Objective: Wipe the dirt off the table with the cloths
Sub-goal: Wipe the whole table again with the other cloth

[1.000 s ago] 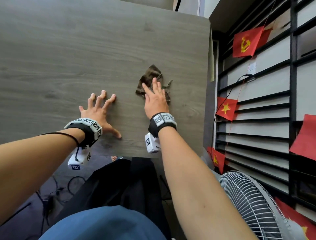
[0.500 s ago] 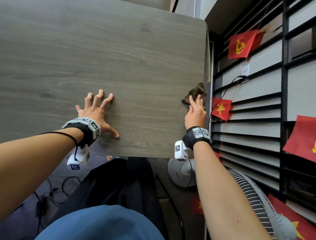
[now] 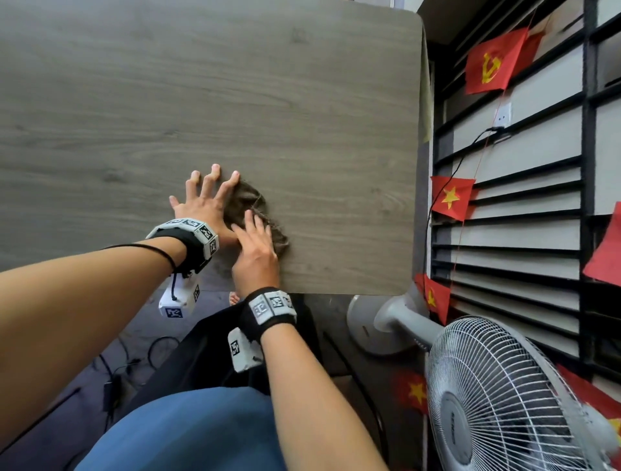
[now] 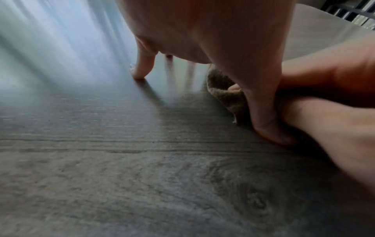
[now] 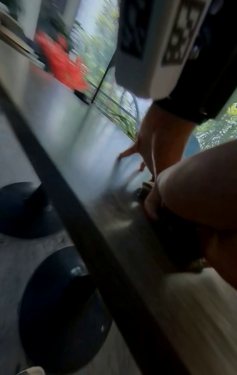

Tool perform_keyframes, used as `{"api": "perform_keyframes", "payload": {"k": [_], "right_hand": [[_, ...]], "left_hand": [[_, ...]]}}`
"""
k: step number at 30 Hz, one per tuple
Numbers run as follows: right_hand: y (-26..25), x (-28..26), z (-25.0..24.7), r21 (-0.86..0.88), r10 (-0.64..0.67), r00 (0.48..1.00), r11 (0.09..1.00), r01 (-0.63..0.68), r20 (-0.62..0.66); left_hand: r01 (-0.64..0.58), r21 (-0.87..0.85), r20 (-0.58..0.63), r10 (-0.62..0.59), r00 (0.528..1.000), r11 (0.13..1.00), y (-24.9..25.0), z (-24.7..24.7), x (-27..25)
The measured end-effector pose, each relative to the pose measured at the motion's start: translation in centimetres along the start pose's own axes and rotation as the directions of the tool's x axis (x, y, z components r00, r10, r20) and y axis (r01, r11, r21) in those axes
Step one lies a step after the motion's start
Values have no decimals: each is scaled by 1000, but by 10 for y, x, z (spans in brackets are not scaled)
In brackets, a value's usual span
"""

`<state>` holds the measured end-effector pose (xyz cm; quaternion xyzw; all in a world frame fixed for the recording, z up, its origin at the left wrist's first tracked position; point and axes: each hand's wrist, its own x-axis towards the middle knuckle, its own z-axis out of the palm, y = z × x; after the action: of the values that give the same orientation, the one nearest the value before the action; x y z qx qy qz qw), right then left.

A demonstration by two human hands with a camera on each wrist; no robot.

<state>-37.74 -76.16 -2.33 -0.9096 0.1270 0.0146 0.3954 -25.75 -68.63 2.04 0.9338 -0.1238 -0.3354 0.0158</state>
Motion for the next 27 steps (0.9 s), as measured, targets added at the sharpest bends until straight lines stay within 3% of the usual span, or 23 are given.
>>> {"api": "perform_keyframes", "payload": {"k": [4,8,11,17,21,24,27], "right_hand": [[52,8,-49,-109,-124,992,986,127,36],[135,0,-128,-177,98,976,975,-133,-192],[171,-3,-170,-155,167,964,967,-201,-206],[170,8,-170,-165,236,951,949,-270,-200],[164,15,-175,-211,283,952,930,-302,-114],[153,20,-184,-92,349,933,930,-357,-92],[124,14,-174,-31,371,914,924,-381,-165]], "left_hand": [[2,-2,60,-1,998,1000,1,-1,-2],[-6,-9,75,7,997,1000,-1,-1,-1],[-14,-16,79,15,997,1000,-2,0,0],[-31,-4,77,31,997,1000,-3,2,2],[-33,2,71,33,997,999,-4,2,0],[-46,-22,40,47,998,999,-6,6,0],[-81,-6,-11,81,997,997,-11,15,-1]]}}
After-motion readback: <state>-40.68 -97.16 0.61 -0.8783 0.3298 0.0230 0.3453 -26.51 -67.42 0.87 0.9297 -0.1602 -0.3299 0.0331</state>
